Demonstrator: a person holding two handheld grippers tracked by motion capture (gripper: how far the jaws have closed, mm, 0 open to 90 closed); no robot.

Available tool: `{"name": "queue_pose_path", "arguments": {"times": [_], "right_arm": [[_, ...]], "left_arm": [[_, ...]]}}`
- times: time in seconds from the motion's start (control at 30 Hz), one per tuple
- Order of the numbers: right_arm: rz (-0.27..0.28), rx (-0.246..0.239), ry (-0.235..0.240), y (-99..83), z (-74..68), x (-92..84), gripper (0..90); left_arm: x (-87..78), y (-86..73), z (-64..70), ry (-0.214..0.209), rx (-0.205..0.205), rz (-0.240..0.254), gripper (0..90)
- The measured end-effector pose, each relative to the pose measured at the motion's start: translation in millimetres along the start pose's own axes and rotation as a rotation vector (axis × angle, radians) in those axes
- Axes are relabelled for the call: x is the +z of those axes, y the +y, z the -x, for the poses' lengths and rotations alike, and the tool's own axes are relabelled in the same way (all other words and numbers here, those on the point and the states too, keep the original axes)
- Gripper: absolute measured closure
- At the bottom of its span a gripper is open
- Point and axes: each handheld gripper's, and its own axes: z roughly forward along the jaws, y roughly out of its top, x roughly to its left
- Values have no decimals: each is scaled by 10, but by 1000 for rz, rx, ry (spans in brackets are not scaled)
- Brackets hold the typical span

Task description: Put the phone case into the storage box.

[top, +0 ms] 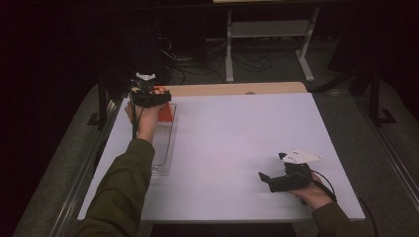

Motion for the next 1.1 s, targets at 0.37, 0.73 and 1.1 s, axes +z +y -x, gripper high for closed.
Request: {"name": "queue_pose_path", "arguments": {"times": [0.37,0.73,1.1], "right_arm": [[1,1,-1,2,-1,-6,0],[2,-1,-2,2,-3,-7,0],[2,0,-2,0,0,-8,0]], "left_arm": [[63,-96,-1,23,12,-27,141],[111,-100,57,40,35,-9,136],[215,-82,75,35,60,5,133]]}}
